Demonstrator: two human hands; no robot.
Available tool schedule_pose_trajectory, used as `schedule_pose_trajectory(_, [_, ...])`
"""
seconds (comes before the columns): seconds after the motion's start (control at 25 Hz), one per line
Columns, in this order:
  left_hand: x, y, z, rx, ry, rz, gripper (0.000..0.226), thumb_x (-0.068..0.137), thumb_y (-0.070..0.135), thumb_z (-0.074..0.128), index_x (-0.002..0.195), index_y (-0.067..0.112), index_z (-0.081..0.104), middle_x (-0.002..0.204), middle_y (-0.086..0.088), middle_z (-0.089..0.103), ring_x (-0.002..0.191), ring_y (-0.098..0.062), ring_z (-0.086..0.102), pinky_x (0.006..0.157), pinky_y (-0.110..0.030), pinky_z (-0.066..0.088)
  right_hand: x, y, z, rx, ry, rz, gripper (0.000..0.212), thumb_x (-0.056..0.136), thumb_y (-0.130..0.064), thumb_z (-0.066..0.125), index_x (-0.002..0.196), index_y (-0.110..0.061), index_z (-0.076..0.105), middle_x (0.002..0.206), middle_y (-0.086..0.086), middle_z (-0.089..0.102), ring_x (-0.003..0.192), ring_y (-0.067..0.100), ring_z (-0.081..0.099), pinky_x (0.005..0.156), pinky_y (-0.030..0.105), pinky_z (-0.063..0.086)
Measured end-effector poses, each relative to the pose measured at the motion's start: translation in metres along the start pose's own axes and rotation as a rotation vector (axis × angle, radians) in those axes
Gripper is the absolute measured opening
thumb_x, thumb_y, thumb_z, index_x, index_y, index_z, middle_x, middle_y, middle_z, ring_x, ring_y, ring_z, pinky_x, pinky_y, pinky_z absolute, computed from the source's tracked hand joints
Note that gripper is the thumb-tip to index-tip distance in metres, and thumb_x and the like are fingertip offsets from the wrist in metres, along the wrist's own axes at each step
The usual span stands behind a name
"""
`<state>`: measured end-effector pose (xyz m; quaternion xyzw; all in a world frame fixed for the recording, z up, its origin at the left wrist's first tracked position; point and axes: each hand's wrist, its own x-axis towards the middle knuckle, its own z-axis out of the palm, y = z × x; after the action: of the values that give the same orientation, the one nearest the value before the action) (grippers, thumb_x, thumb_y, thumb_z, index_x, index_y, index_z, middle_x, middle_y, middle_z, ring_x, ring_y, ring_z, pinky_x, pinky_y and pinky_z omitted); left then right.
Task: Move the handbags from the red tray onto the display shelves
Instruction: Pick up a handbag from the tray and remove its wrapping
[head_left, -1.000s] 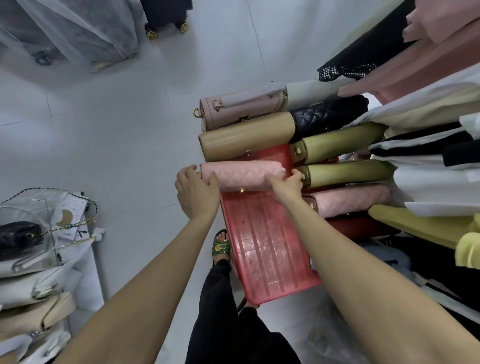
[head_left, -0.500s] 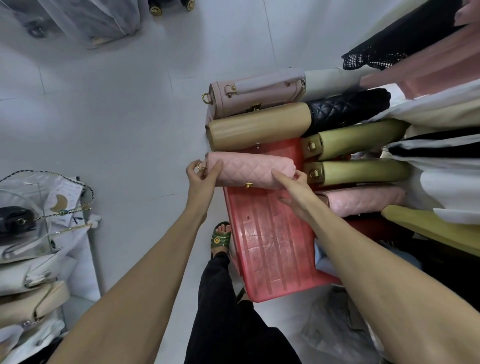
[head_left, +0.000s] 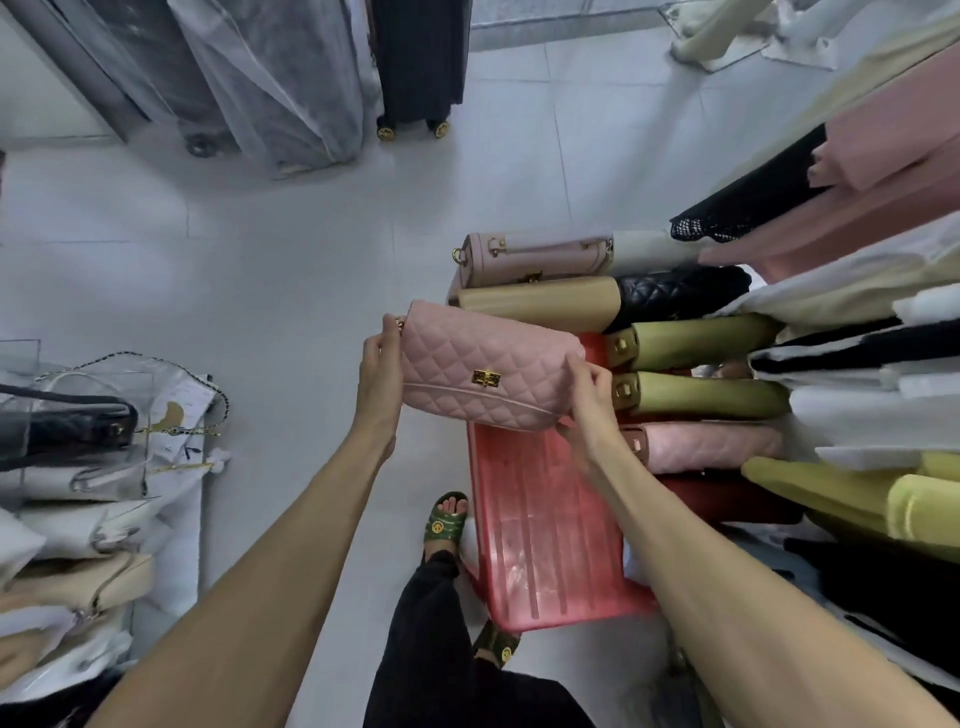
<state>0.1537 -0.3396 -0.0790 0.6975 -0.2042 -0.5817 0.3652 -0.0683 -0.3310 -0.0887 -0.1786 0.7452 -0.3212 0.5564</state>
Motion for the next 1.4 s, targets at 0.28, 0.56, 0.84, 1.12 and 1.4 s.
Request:
schedule_pose_trajectory(0.28, [-0.096, 0.061, -0.033, -0.156, 0.102, 0.212, 0.049, 0.101, 0.066, 0.028, 0.127, 0.028, 0.046, 0.124, 0.007, 0.06, 0.107, -0.006, 0.058, 0.077, -0.034, 0.048, -0.067, -0.07, 0.004, 0.088, -0.124, -0.265, 0.081, 0.063, -0.1, 0.045, 0.116, -0.04, 0.057, 0.141, 0.004, 0.062, 0.126, 0.026, 0.061, 0.11, 0.054, 0.046])
schedule_pose_trajectory(0.56, [-0.223, 0.088, -0.077, -0.292, 0.274, 0.421, 0.057, 0.1, 0.069, 0.029, 0.131, 0.026, 0.049, 0.128, 0.001, 0.065, 0.114, -0.013, 0.062, 0.077, -0.035, 0.05, -0.2, -0.118, -0.007, 0.066, -0.402, -0.433, 0.049, 0.105, -0.062, 0.025, 0.124, -0.031, 0.058, 0.119, -0.001, 0.068, 0.102, 0.013, 0.064, 0.084, 0.035, 0.055])
schedule_pose_trajectory(0.84, [-0.354, 0.083, -0.149, -0.397, 0.546, 0.57, 0.044, 0.096, 0.073, 0.034, 0.119, 0.043, 0.055, 0.127, 0.012, 0.067, 0.116, -0.012, 0.062, 0.09, -0.043, 0.051, -0.306, -0.12, 0.029, -0.042, -0.725, -0.58, 0.063, 0.093, -0.075, 0.033, 0.136, -0.035, 0.055, 0.124, -0.007, 0.068, 0.106, 0.009, 0.065, 0.077, 0.031, 0.053])
schedule_pose_trajectory(1.12, [-0.482, 0.05, -0.226, -0.46, 0.854, 0.679, 0.031, 0.103, 0.059, 0.038, 0.105, 0.032, 0.054, 0.105, 0.011, 0.068, 0.092, -0.005, 0.065, 0.073, -0.032, 0.053, -0.425, -0.08, 0.082, -0.11, -1.158, -0.679, 0.071, 0.087, -0.079, 0.04, 0.138, -0.031, 0.055, 0.13, -0.003, 0.068, 0.119, 0.017, 0.066, 0.081, 0.034, 0.058])
schedule_pose_trajectory(1.4, [-0.603, 0.002, -0.305, -0.534, 1.169, 0.769, 0.027, 0.1, 0.06, 0.044, 0.099, 0.034, 0.053, 0.11, 0.009, 0.066, 0.099, -0.012, 0.064, 0.08, -0.037, 0.053, -0.558, -0.03, 0.128, -0.181, -1.457, -0.709, 0.08, 0.079, -0.075, 0.047, 0.145, -0.03, 0.05, 0.13, -0.005, 0.07, 0.117, 0.012, 0.066, 0.081, 0.033, 0.05])
